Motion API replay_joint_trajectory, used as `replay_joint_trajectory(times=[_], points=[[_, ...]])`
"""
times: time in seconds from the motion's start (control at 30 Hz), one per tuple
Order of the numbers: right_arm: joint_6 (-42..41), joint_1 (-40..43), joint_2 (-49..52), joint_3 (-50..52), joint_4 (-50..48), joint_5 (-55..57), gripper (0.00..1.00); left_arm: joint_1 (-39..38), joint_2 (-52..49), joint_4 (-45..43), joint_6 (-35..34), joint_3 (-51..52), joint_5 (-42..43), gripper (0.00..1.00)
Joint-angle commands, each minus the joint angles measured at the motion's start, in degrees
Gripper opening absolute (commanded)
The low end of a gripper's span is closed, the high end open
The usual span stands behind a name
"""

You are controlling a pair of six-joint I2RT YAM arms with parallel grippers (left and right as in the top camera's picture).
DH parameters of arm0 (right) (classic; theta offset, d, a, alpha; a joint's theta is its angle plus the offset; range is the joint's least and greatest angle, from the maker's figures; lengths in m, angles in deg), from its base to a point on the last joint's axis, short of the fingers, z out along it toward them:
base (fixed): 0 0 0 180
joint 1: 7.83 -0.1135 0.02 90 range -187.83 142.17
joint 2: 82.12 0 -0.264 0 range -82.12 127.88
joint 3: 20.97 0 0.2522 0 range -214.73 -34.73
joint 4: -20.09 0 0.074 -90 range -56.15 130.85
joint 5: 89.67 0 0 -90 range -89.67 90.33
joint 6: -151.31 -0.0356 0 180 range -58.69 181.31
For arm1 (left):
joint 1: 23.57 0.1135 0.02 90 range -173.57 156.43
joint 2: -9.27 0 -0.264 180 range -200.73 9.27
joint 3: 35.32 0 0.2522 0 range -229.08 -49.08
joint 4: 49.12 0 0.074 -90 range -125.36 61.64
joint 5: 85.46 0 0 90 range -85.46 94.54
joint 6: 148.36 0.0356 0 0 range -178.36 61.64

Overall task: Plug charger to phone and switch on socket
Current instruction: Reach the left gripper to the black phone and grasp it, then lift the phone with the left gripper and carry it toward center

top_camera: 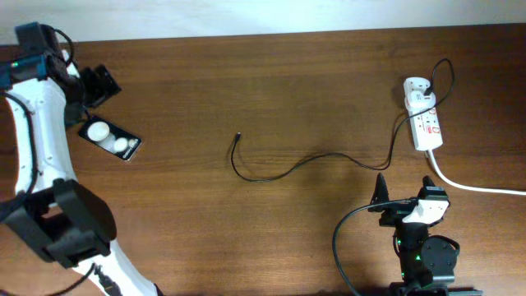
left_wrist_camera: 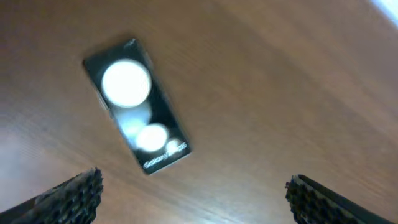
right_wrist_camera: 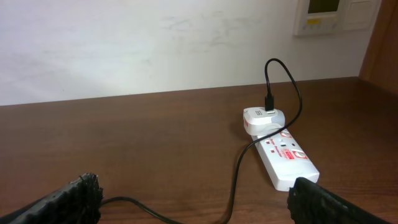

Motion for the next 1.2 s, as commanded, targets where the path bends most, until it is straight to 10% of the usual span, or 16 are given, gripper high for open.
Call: replay_joint_trajectory(times=[0.0,0.87,1.17], points=[[-0.2,-0.39,-0.39,0.5,0.22,-0.11,0.99,1.27,-4.5,0.39,-4.87,-0.15,-3.85,0.99],[-0.2,-0.39,-0.39,0.5,0.22,-0.13,0.99,3.32,-25.14,-4.57,-12.28,-0.15,-3.85,0.99],[-0.2,-0.39,-0.39,0.5,0.22,-0.13,0.99,3.32,-26.32,-4.35,-12.48,-0.15,-3.85,0.84]])
